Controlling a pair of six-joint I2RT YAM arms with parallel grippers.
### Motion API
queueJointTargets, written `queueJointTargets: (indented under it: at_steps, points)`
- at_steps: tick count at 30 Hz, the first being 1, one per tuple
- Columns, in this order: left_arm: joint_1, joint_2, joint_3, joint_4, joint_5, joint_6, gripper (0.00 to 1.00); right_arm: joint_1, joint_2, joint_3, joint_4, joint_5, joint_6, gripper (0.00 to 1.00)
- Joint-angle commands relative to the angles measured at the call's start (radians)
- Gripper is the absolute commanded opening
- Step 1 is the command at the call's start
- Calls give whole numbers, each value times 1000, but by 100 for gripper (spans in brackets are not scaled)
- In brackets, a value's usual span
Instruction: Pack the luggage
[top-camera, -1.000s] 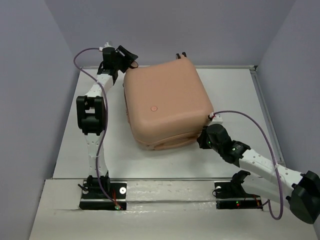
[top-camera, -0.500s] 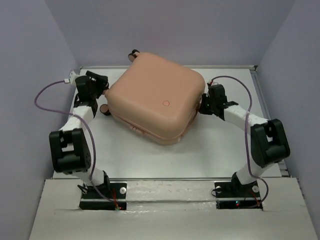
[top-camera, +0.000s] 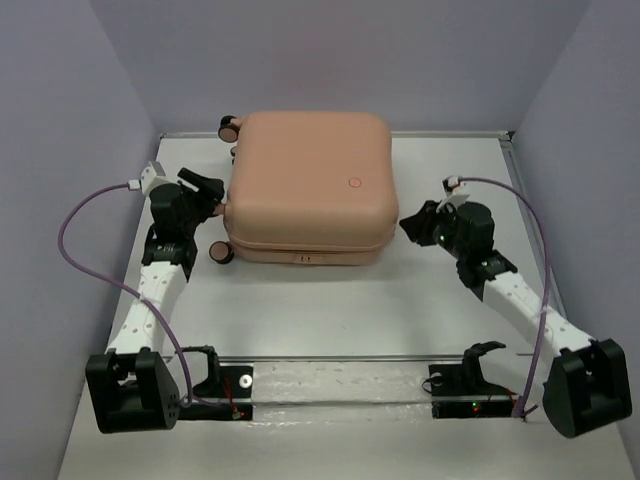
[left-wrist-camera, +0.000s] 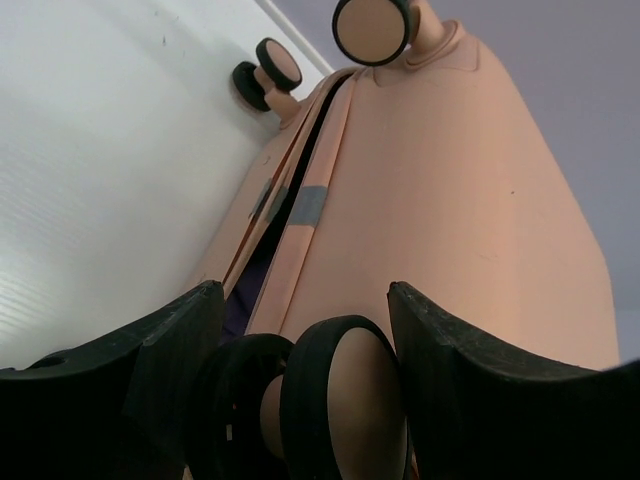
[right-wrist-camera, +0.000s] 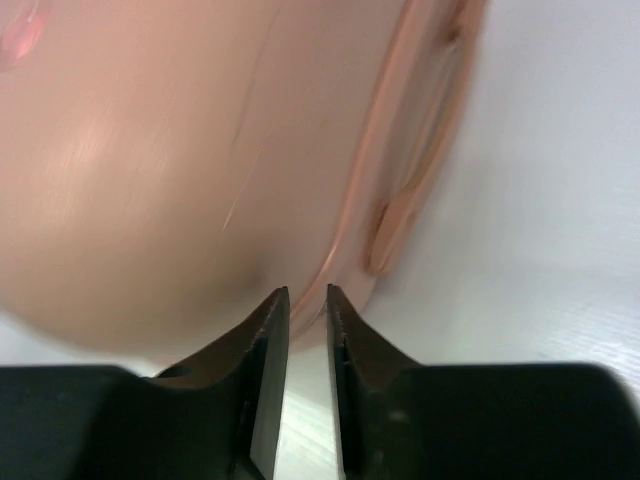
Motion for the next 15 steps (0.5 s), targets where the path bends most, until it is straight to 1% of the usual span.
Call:
queueJointTargets:
  at_steps: [1, 2, 3, 4, 5, 6, 7, 8, 10, 11, 12, 13, 14, 15]
  points:
    - [-38, -57, 56, 1, 85, 78, 6, 35, -172, -220, 143, -124, 25, 16]
    - [-38, -65, 50, -11, 79, 86, 8, 35, -196, -249, 184, -156, 15, 13]
    - [-38, -73, 30, -13, 64, 91, 11, 35, -217, -289, 205, -162, 7, 13]
    - [-38, -91, 21, -17, 51, 97, 23, 35, -216, -299, 221, -153, -17, 13]
    - [-38, -96, 9, -29, 30, 99, 32, 35, -207, -305, 229, -153, -36, 13]
    - [-36, -106, 7, -34, 25, 103, 53, 35, -172, -299, 246, -146, -68, 13]
    - [-36, -106, 13, -42, 21, 108, 53, 35, -171, -293, 246, -146, -68, 13]
    - [-38, -113, 36, -60, 9, 117, 71, 35, -135, -286, 266, -118, -88, 11]
    - [-38, -125, 70, -79, -7, 128, 83, 35, -95, -294, 338, -122, -106, 11]
    - [-38, -143, 90, -103, -16, 140, 91, 24, -55, -305, 407, -127, -111, 12]
    - [-38, -154, 141, -121, -63, 167, 95, 9, -37, -308, 429, -127, -111, 15]
    - [-38, -177, 169, -138, -82, 183, 99, 9, -20, -309, 471, -130, -110, 17]
    - [-38, -189, 192, -166, -103, 215, 99, -17, 5, -315, 487, -167, -111, 20]
    - [-38, -204, 227, -177, -114, 227, 99, -17, 13, -317, 501, -185, -119, 26]
